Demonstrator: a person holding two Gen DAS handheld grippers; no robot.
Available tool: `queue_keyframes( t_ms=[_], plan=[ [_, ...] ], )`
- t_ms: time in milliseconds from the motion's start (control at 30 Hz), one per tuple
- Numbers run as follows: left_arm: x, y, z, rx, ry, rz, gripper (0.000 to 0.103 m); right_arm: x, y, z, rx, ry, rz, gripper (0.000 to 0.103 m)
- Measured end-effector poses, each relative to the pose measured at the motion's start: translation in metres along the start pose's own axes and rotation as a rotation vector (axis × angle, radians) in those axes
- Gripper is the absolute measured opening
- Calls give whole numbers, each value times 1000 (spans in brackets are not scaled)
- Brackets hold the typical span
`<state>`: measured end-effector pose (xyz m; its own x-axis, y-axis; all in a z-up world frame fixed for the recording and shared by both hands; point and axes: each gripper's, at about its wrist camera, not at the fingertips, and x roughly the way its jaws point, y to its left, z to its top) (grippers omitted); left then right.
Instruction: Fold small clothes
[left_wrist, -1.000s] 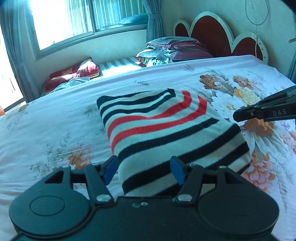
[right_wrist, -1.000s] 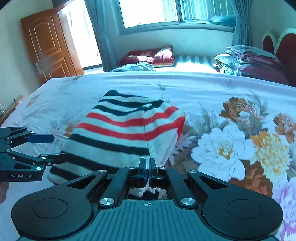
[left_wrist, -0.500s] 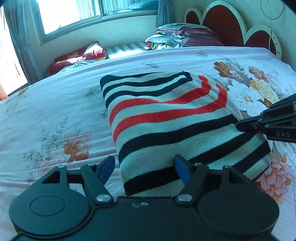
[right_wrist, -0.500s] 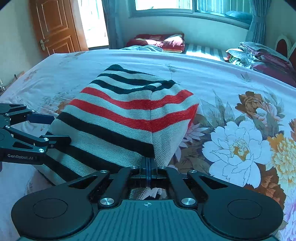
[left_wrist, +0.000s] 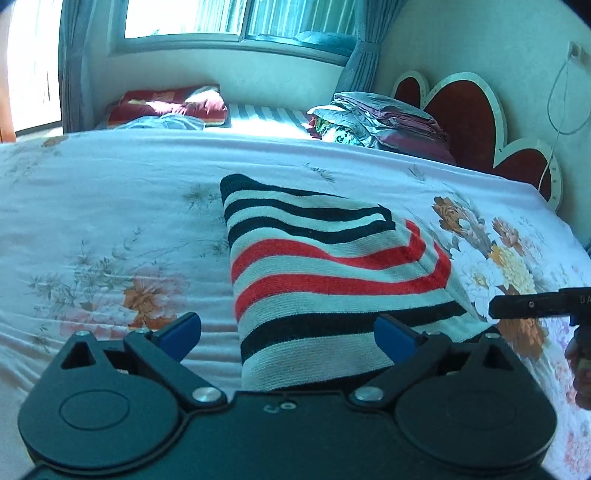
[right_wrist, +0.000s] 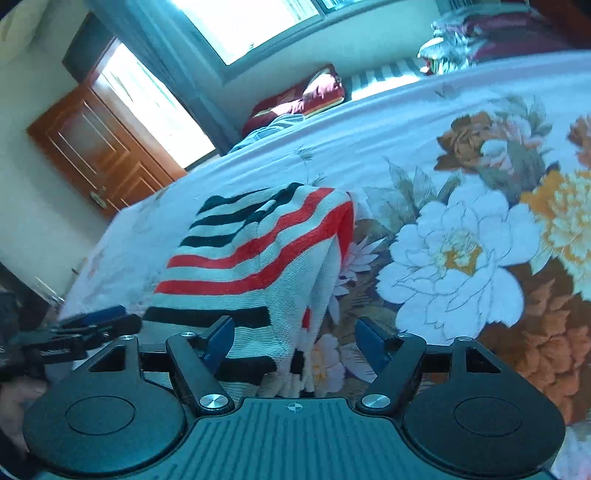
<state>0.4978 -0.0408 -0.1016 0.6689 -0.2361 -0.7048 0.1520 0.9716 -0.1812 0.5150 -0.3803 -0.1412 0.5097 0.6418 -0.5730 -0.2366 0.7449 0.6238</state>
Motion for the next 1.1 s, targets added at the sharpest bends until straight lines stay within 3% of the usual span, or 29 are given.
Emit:
queue_keyframes(
  t_ms=[67, 167, 267, 500, 567, 633, 767, 933, 1100],
  plan=[
    [11, 7, 2, -51, 47, -50, 98, 7, -10, 4, 65, 26, 68, 72],
    [26, 17, 2, -129, 102, -115, 94, 21, -20, 9, 101, 63, 92, 72],
    [38, 22, 1, -158, 141, -124, 87, 35, -33, 12, 172, 109, 137, 72],
    [57, 29, 4, -180, 164, -158, 87, 59, -34, 19, 216, 151, 197, 67],
    [63, 30, 6, -187, 169, -175, 83, 66, -25, 24, 176, 157, 170, 63],
    [68, 29, 8, -183, 173, -179, 79, 71, -12, 28, 113, 164, 98, 48],
    [63, 21, 16, -134, 139, -171, 52, 70, 26, 22, -62, 132, -35, 34],
    [30, 24, 23, -25, 79, -207, 48, 49, 81, 12, -173, 35, -135, 33],
    [-17, 76, 32, 47, 34, -206, 48, 62, 158, -4, -231, 2, -158, 33]
  ],
)
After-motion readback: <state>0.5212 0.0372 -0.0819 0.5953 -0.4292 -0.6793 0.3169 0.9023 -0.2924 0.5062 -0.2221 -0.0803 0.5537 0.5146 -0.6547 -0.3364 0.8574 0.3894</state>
